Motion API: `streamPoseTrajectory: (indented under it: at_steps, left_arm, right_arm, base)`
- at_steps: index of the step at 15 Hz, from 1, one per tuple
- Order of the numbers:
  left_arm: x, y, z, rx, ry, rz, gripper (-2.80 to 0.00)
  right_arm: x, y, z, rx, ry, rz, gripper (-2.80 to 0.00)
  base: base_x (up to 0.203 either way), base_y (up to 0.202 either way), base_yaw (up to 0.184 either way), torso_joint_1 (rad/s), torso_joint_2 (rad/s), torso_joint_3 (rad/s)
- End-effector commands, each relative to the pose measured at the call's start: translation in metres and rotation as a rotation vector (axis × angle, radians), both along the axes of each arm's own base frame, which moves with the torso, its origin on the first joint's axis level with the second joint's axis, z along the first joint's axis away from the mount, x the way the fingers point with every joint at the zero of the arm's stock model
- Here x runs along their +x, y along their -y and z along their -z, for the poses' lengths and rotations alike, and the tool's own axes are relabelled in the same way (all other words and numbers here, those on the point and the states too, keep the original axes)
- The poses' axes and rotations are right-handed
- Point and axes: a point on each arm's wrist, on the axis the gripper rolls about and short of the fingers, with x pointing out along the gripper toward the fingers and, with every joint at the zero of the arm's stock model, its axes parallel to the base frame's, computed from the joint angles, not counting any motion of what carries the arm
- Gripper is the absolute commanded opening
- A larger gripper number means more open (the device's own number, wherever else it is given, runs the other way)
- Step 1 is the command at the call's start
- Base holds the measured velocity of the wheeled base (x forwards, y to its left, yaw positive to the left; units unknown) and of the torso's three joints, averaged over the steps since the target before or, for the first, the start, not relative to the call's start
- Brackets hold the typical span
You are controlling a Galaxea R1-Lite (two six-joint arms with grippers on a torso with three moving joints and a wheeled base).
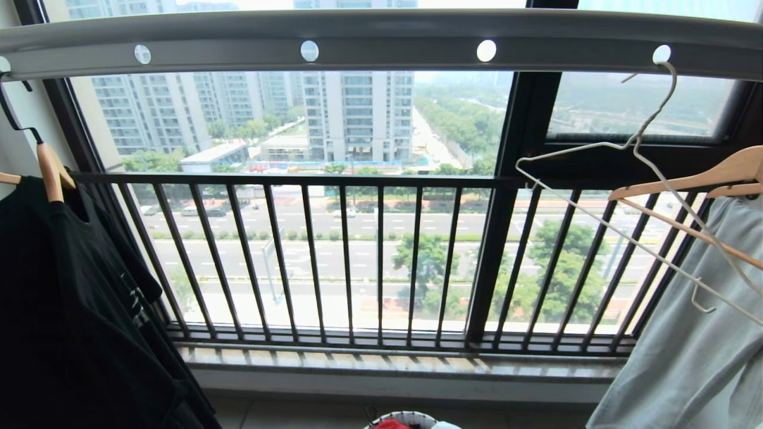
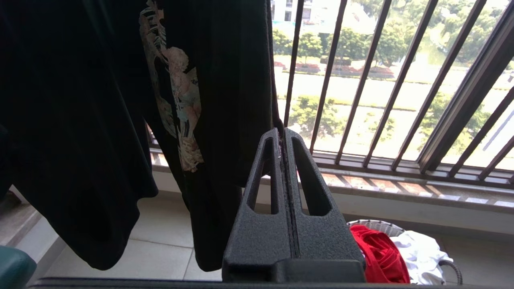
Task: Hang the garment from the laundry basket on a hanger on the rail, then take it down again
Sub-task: Pick up the clothes rack on the clothesline
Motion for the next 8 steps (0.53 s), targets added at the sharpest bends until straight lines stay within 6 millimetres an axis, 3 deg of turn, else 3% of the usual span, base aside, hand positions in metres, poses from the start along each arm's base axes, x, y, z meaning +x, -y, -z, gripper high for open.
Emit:
streamPoseTrajectory:
  at_steps: [1, 8]
  left_arm:
    - [0.0, 0.0, 0.0, 0.0, 0.0, -0.001, -2.8]
    - [0.0, 0.0, 0.0, -0.002, 0.0, -0.001, -2.8]
  right_arm:
    - [0.0001, 0.0, 0.0, -0.001, -0.001, -0.001, -2.8]
    - [0.0001, 0.0001, 0.0, 0.003, -0.001, 0.002, -2.8]
  base:
    - [0.0, 0.0, 0.0, 0.0, 0.0, 0.0]
    - [0.0, 0.0, 0.0, 0.0, 0.0, 0.0]
